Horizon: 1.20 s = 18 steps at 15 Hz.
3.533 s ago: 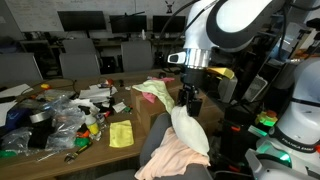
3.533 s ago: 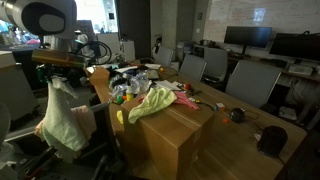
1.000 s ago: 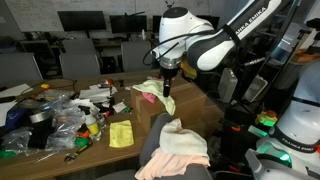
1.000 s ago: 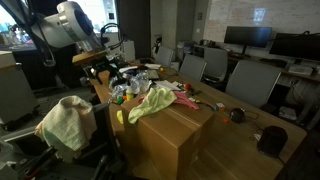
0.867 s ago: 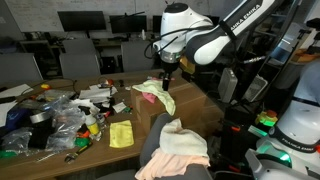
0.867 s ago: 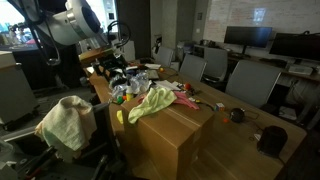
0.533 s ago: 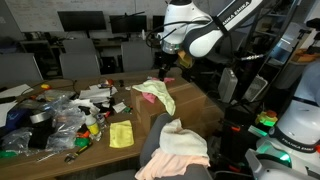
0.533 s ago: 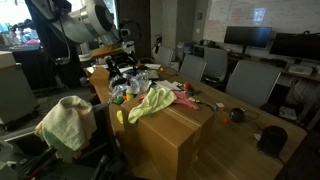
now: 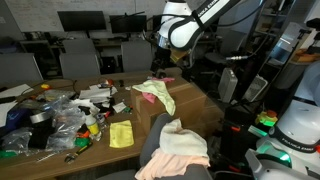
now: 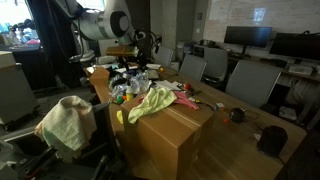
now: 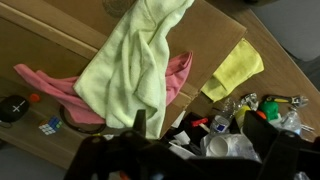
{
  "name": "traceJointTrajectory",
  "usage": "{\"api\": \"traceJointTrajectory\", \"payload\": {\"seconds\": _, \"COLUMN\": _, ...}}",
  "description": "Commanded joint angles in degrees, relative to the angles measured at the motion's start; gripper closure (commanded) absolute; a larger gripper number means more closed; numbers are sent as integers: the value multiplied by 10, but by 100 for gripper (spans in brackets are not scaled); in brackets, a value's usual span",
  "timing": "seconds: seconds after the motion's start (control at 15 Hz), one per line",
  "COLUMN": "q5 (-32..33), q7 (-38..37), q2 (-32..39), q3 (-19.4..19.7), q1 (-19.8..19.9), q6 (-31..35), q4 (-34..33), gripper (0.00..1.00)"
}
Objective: Pick up the cloths from the box and put them on the chair.
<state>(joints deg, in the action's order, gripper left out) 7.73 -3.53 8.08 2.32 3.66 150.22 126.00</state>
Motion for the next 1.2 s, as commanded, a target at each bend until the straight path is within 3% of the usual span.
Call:
{"api": "traceJointTrajectory", "payload": {"seconds": 0.0, "q5": -61, "q7": 45, "q2": 61, "q3": 1, "q1": 13, "q6": -7, "q4": -74, "gripper": 0}}
{"api": "traceJointTrajectory", "payload": {"seconds": 0.4, "q5": -84, "q7": 55, "q2": 148, "q3": 1, "q1": 26, "q6": -48, "q4": -173, "gripper": 0}}
{"api": "traceJointTrajectory", "payload": {"seconds": 1.13, "q5": -98, "q7": 67, "q2": 303, "q3": -4, "q1": 62, "q6": -179, "q4": -361, "gripper": 0}}
